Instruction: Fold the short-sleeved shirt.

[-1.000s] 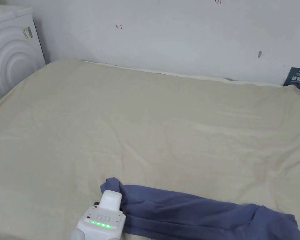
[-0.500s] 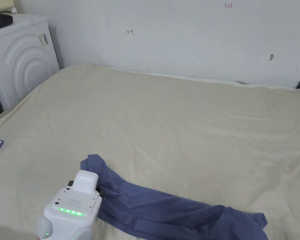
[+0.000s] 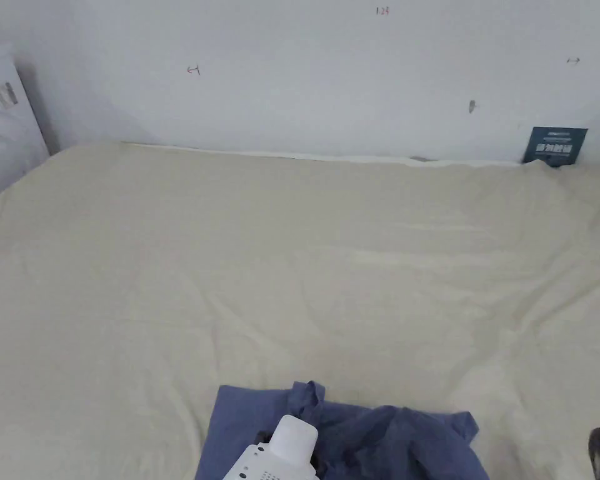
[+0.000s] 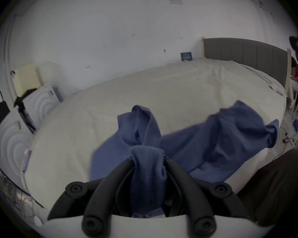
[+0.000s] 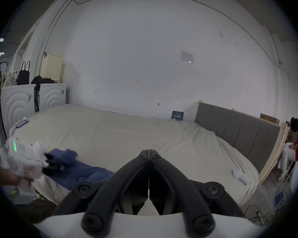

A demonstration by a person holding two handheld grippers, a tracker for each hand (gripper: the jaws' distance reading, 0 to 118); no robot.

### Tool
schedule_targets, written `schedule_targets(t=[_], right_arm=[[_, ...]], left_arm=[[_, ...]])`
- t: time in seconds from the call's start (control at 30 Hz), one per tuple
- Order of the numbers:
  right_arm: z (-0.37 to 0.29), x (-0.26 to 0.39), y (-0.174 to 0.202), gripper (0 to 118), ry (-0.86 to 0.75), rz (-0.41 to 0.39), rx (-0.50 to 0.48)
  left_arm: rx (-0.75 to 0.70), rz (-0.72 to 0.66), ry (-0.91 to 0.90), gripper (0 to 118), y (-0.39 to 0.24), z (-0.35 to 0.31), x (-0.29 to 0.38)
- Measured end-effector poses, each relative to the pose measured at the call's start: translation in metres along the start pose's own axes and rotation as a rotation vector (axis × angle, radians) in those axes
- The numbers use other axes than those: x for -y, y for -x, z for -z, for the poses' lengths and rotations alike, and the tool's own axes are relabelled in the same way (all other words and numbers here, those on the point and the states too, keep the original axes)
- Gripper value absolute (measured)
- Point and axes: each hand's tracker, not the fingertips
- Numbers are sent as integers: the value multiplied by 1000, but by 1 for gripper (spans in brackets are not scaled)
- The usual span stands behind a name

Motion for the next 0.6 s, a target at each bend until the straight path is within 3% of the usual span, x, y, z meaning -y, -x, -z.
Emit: schedule_targets(t=[0.03, 0.07, 0.1, 0.13, 0.23, 0.3, 0.4, 0.43, 0.5, 0.53, 0.57, 0.6], right_arm=[[1, 1, 0, 0, 13, -1, -26], [1, 1, 2, 0, 20, -27, -27], [1, 1, 5, 0, 26, -56, -12], [0, 2, 7, 0, 28, -71, -9], [-2, 3, 9, 0, 23, -59, -24], [-2, 5, 11, 1, 28, -55, -31], [-3, 8, 14, 0, 33, -54, -38], [-3, 8, 14, 1, 31, -47, -43], [-3, 9, 15, 0, 28, -46, -50], [-3, 9, 15, 1, 30, -50, -47], [-3, 10, 14, 1, 29, -53, -43], [-4, 10, 12, 1, 32, -55, -41]], left_arm=[[25, -38, -13, 87, 1, 0, 5], [25, -91, 0, 118, 3, 0, 11], [37, -141, 21, 118, 5, -3, 15], [3, -156, -105, 117, 9, -23, 15], [-23, -283, -179, 117, 29, -69, 26], [-197, -221, -243, 117, 51, -85, 15], [-330, -149, -214, 114, 69, -83, 7], [-385, -117, -173, 100, 69, -76, 2], [-417, -57, -105, 5, 73, -56, -1], [-435, -66, -98, 4, 74, -49, -1], [-393, -55, -165, 4, 46, -97, -46], [-371, -30, -144, 4, 30, -100, -49]])
